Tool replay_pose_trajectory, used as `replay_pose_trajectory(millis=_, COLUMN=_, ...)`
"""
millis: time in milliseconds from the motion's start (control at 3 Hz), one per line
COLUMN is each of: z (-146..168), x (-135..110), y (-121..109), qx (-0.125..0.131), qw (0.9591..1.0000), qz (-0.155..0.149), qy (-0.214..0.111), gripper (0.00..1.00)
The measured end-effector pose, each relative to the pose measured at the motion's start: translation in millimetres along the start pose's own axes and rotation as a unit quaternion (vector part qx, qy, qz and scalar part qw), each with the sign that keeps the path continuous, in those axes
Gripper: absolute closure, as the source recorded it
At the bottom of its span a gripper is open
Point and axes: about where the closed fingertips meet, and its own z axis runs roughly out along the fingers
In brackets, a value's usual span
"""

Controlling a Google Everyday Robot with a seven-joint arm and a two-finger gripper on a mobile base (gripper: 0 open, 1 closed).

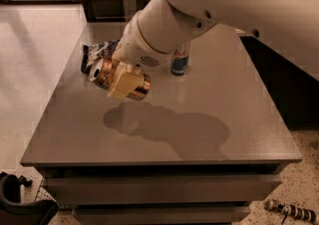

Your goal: Knock orange can over

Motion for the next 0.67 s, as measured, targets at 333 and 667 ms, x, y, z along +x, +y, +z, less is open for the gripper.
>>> replay_pose_trajectory(millis=333, z=6.6, x=6.4, y=-3.8, qx=0.013, qw=0.9977, qz=-0.026, qy=0.061, gripper=1.00)
replay_pose_trajectory(millis=667, z=17.0, x=13.6, y=-2.3, qx=0.012, qw=0.9911, qz=-0.051, qy=0.122, gripper=1.00)
